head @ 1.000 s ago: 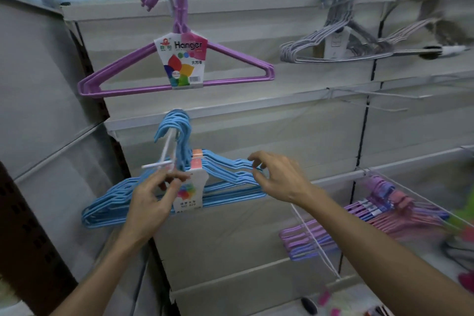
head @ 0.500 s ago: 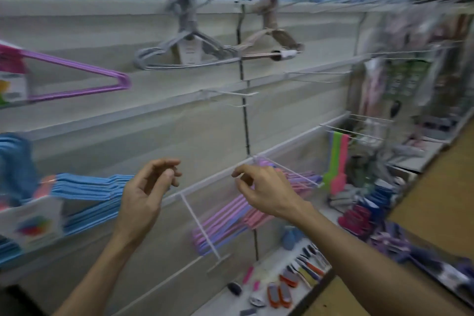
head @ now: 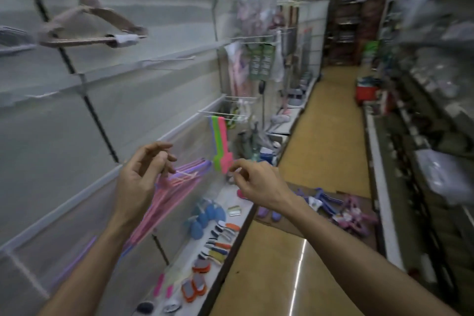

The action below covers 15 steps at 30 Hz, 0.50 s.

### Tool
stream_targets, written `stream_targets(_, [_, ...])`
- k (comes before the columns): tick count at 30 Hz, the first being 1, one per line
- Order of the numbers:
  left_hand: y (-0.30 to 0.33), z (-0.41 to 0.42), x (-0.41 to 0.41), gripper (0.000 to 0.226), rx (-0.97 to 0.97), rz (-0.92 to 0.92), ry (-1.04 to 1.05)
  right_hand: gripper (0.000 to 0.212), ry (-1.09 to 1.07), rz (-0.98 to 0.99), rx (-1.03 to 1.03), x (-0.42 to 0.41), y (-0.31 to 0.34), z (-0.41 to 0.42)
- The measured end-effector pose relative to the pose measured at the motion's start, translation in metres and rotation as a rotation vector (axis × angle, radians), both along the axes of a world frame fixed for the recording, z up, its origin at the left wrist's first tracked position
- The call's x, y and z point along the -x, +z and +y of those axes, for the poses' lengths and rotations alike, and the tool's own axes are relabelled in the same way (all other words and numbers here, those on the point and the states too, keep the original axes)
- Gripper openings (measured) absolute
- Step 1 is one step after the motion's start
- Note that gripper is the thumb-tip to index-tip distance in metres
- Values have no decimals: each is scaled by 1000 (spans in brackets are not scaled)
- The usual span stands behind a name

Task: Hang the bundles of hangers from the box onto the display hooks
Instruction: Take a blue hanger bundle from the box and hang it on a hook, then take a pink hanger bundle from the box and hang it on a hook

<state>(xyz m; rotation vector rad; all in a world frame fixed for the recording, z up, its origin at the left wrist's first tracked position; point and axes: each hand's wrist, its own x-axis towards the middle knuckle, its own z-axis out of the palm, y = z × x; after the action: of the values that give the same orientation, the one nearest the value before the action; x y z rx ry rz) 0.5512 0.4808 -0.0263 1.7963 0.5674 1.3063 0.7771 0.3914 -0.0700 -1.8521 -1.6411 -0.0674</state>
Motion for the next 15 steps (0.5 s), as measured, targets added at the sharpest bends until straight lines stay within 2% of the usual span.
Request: stream_targets(15, [-14,66,-250,20,7,45,-388,22,-407,104,163,-199,-39,-18])
